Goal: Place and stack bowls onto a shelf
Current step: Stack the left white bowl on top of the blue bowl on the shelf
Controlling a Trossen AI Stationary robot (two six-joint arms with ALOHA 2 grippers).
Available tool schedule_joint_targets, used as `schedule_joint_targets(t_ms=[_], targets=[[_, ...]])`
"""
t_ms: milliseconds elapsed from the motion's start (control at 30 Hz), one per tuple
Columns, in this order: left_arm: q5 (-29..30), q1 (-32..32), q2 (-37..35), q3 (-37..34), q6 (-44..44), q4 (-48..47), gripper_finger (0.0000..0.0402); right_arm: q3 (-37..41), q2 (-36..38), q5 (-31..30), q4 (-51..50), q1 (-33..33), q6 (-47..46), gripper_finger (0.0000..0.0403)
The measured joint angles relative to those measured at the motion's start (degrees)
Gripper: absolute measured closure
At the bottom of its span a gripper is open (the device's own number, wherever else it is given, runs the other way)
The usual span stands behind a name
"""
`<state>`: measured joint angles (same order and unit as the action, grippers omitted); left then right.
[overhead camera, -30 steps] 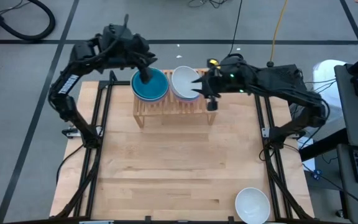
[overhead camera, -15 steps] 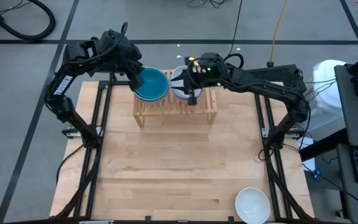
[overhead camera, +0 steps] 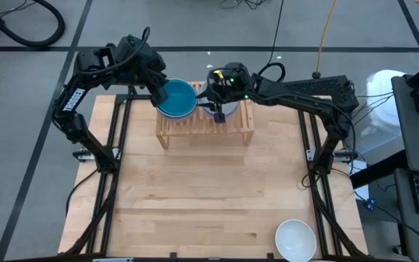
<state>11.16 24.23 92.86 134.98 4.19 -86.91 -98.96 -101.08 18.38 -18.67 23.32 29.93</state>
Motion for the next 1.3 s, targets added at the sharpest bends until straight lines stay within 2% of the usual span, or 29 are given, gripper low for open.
schedule_joint_targets(t_ms=[533,867,1300], targets=[[-0.02,0.0,0.0,0.0,0.05,-0.02,0.0319,2.27,0.17,-0.12,-2.93,4.09,-2.6,0.0287],[-0.04,0.0,0.0,0.0,0.07,-0.02,0.0319,2.21,7.64,-0.13,-0.84,4.1,-1.0,0.0287],[-0.09,0.0,0.0,0.0,-1.38,-0.02,0.0319,2.21,9.82,-0.7,-3.0,13.82,-6.55,0.0287]])
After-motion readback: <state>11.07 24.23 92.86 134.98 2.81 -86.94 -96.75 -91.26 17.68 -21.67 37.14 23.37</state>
